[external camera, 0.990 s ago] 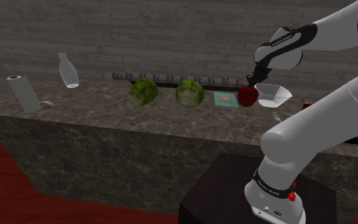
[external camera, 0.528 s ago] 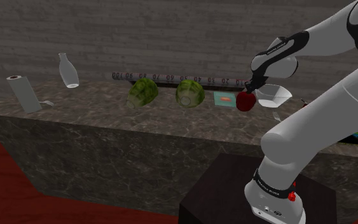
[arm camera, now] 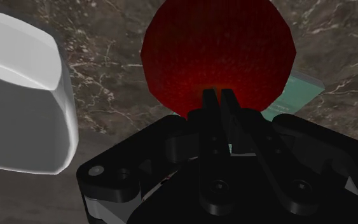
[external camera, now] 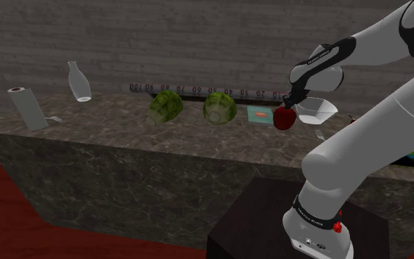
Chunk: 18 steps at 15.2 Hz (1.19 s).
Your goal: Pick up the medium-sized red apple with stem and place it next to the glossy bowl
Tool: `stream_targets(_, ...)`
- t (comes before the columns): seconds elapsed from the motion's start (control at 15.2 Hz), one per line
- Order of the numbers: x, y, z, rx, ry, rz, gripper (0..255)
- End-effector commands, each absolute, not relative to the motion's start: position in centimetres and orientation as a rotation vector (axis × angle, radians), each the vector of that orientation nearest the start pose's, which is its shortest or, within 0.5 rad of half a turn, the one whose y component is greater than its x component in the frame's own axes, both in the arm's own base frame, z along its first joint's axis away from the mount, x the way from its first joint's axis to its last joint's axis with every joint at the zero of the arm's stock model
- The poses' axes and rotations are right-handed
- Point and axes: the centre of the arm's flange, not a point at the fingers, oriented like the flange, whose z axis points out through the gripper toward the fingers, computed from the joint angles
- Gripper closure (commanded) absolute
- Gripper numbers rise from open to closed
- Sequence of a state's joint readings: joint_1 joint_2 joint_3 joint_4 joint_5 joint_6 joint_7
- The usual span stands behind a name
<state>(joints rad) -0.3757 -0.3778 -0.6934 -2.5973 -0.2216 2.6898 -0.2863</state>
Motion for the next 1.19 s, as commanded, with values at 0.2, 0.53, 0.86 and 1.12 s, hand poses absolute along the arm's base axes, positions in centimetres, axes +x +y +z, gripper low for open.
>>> stream_targets(0.2,22.3,-39.0,39.8,-3.097,0.983,-0.629,0)
stream_targets(0.53,21.1,-38.0,43.5,-3.097,0.983,-0.629,0)
stream_targets(0.86,20.8,-37.7,44.4,-3.097,0.983,-0.629,0)
stream_targets(1.12,20.8,-37.7,44.4,-3.097,0.983,-0.629,0)
